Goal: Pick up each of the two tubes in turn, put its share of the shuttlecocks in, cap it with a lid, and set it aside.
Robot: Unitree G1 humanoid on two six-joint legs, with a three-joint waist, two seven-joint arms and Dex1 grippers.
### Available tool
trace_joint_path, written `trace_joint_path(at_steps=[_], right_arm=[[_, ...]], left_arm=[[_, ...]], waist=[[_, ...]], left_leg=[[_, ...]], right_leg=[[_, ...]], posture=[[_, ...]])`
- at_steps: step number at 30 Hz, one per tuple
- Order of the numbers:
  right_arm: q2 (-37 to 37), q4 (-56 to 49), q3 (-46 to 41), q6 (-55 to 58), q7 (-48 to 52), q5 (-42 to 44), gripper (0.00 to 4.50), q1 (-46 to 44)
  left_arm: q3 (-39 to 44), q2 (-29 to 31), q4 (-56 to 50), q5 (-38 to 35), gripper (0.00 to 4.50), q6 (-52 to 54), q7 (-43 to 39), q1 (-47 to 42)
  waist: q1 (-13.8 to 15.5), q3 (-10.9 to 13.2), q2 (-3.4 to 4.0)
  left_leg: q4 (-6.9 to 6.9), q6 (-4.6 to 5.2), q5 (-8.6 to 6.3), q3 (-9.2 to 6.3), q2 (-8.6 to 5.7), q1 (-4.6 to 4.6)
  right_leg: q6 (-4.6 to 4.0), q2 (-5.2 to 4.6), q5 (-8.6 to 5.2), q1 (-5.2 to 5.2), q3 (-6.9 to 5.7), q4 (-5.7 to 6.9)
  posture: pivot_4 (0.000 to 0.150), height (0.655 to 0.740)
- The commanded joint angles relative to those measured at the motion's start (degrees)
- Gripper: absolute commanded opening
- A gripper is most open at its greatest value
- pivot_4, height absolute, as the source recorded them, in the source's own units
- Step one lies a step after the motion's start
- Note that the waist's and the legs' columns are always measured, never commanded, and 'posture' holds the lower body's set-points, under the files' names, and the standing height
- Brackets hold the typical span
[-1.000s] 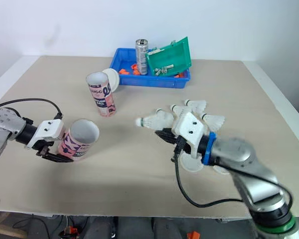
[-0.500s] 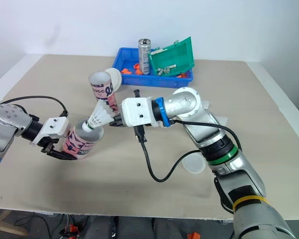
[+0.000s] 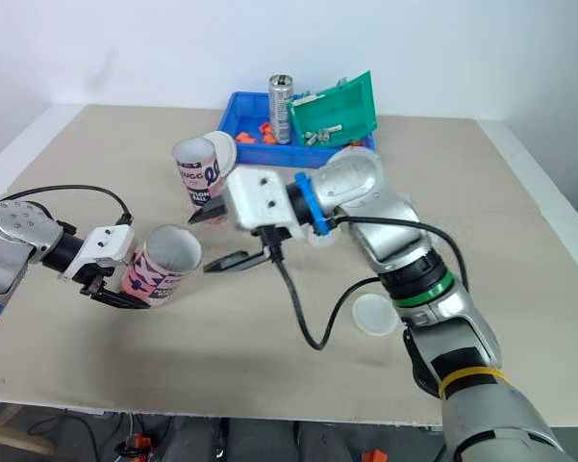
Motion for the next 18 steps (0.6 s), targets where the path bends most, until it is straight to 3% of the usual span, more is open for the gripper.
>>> trace_joint_path(at_steps=[1,9,13,18], right_arm=[[-2.48,-4.71,-8.33,5.63,-8.30,2.01,3.18,6.36],[-2.65,-18.47,-17.83,17.30,-34.51,-5.57,3.18,32.52],[0.47,-23.30,-17.24,23.24,-42.61,-6.80,3.18,37.29],[4.65,-20.54,-11.17,23.36,-49.10,-11.27,3.18,37.92]], left_arm=[[0.30,0.54,-1.87,-0.10,3.07,0.58,0.40,1.65],[1.49,1.43,-2.95,-0.49,3.07,0.83,0.69,4.06],[1.37,1.25,-2.39,-0.36,3.07,0.62,0.64,3.72],[0.98,0.63,-1.94,-0.22,3.07,0.60,0.76,2.59]], waist=[[0.11,-0.02,-0.03],[0.19,-0.05,-0.06],[-0.24,-0.05,-0.02],[-0.64,-0.08,-0.07]], left_leg=[[-0.02,0.00,0.00,-0.02,0.00,0.00],[-0.15,-0.01,-0.01,0.00,0.00,0.00],[-0.14,-0.01,0.00,0.01,0.00,0.02],[-0.05,0.00,0.01,0.02,-0.01,0.06]], right_leg=[[-0.01,0.00,-0.01,0.01,-0.03,0.00],[-0.07,0.02,-0.07,-0.10,-0.02,0.00],[-0.04,0.04,0.00,-0.10,0.03,0.01],[-0.02,0.02,0.05,-0.04,0.07,0.00]], posture=[[0.150,0.7038],[0.150,0.7038],[0.150,0.7038],[0.150,0.7038]])
